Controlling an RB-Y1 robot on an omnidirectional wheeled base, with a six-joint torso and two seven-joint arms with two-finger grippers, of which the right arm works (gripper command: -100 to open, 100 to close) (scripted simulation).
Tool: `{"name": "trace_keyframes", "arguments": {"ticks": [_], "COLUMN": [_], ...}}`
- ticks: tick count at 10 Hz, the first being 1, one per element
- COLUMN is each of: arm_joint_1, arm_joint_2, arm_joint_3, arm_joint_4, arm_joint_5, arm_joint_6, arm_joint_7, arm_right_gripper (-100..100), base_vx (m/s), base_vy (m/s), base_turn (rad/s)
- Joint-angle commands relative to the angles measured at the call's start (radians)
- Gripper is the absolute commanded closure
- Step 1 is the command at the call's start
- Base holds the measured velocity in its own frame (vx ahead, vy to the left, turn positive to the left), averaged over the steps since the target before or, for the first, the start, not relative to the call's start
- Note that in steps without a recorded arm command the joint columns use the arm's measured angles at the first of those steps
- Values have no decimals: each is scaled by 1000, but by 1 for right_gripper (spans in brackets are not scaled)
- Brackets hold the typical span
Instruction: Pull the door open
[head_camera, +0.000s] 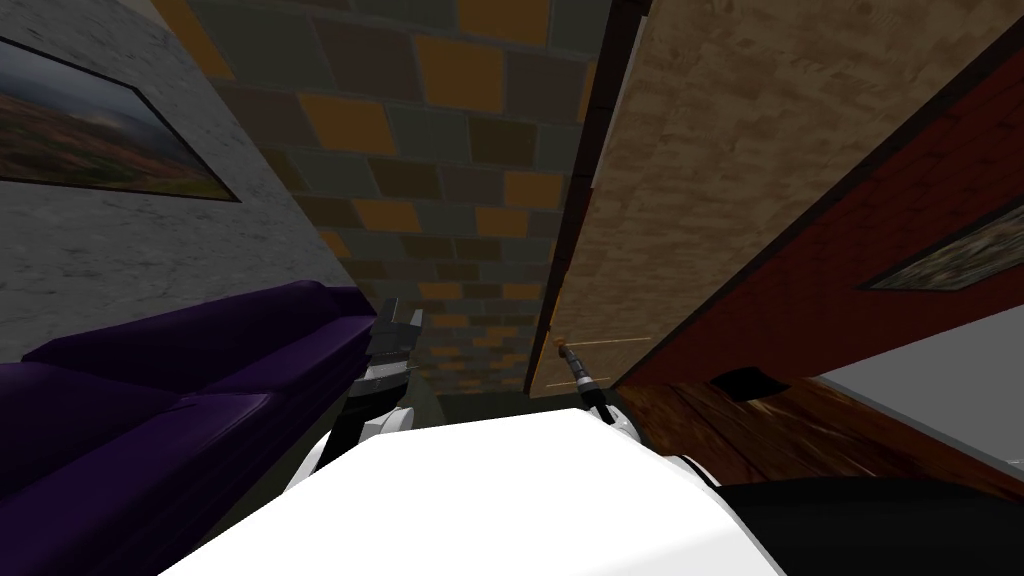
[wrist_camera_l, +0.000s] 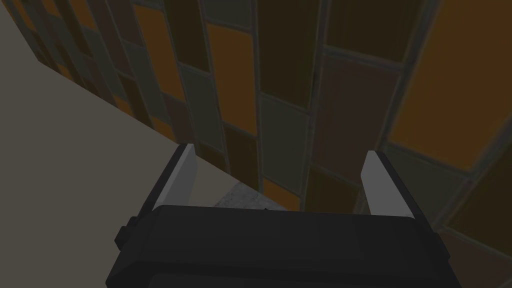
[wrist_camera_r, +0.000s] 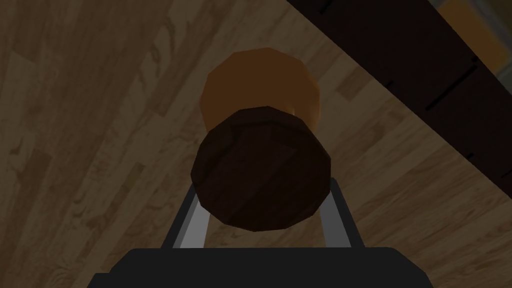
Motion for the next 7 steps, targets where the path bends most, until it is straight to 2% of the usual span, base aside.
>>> {"name": "trace_keyframes", "arguments": {"ticks": [1, 2, 5, 6, 7], "arm_joint_1": [-5, -8, -11, -14, -14], "arm_joint_2": [9, 10, 10, 10, 10], "arm_joint_3": [12, 17, 23, 29, 29], "arm_joint_4": [18, 19, 21, 22, 22], "arm_joint_5": [-2, -13, -25, -36, -36], "arm_joint_6": [-5, -3, 0, 2, 2], "arm_joint_7": [-32, -69, -115, -153, -156], "arm_right_gripper": [100, 100, 100, 100, 100], "base_vx": [-36, -35, -35, -34, -28], "base_vy": [-21, -17, -17, -11, -17], "base_turn": [21, 43, 36, 47, 27]}}
